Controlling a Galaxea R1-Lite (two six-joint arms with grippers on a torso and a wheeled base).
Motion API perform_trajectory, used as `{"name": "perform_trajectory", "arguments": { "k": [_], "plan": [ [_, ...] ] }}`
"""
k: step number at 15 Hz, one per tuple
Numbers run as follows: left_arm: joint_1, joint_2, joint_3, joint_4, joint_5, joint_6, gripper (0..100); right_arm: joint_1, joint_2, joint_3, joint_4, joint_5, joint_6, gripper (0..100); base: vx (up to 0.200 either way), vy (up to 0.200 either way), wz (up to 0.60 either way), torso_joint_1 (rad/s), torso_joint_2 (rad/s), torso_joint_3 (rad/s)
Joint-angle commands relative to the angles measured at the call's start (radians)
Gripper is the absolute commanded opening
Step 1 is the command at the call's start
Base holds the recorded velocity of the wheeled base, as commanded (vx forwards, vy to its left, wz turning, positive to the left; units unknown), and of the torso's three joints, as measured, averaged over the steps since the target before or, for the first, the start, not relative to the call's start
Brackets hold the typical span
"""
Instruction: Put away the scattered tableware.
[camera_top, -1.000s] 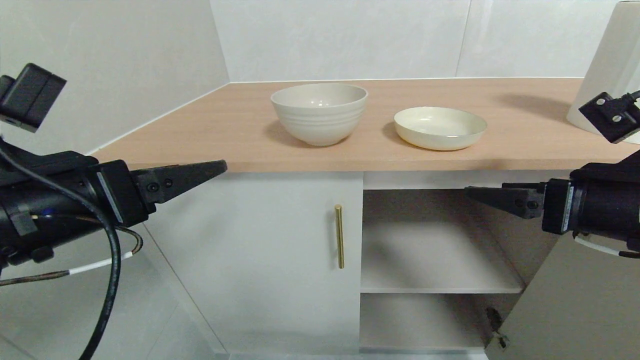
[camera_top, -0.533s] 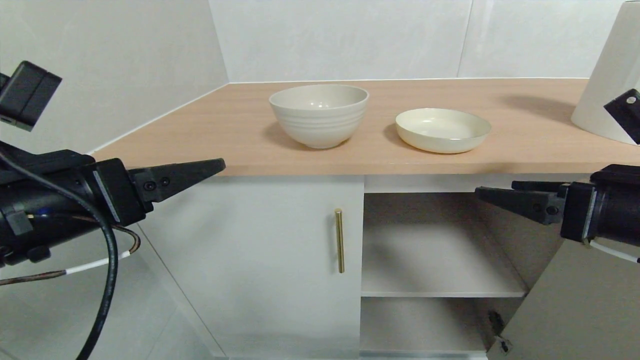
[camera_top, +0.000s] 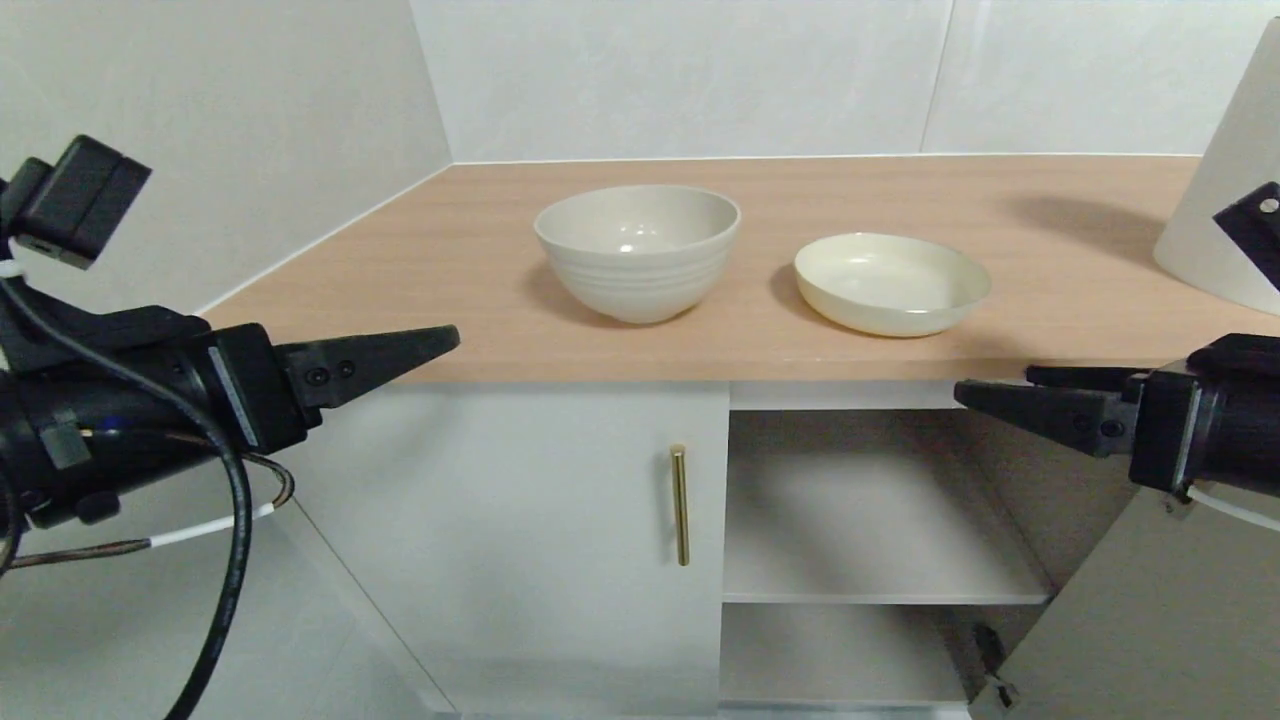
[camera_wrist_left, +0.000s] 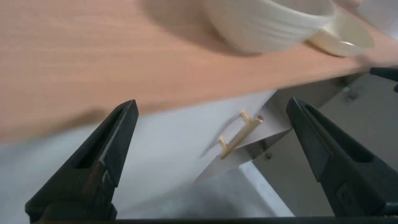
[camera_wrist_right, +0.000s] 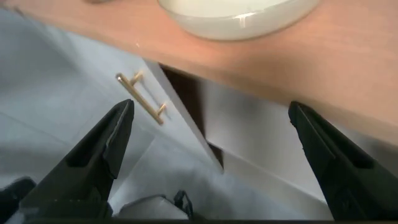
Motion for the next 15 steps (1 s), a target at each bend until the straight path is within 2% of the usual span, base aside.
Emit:
{"name": "perform_trajectory", "arguments": {
  "k": [1, 10, 12, 13, 15],
  "plan": [
    [0.0, 0.006, 0.0, -0.005, 0.0, 0.0, 100, 0.0, 0.003, 0.005, -0.005, 0.0, -0.006, 100, 0.0, 0.0, 0.0, 0.139, -0.61, -0.315],
    [0.0, 0.034, -0.002, -0.005, -0.002, -0.002, 100, -0.001, 0.026, 0.003, -0.007, 0.0, -0.006, 100, 0.0, 0.0, 0.0, 0.164, -0.48, -0.297],
    [0.0, 0.072, -0.049, -0.003, 0.0, -0.003, 100, -0.001, 0.061, 0.0, -0.039, 0.0, -0.006, 100, 0.0, 0.0, 0.0, 0.181, -0.42, -0.256],
    [-0.002, 0.1, -0.074, -0.003, 0.0, -0.011, 100, -0.001, 0.089, 0.003, -0.087, -0.002, -0.008, 100, 0.0, 0.0, 0.0, 0.09, -0.2, -0.11],
    [-0.012, 0.154, -0.146, 0.035, 0.001, -0.062, 100, -0.006, 0.162, -0.015, -0.153, -0.015, -0.006, 100, 0.0, 0.0, 0.0, 0.049, -0.09, -0.058]
  ]
}}
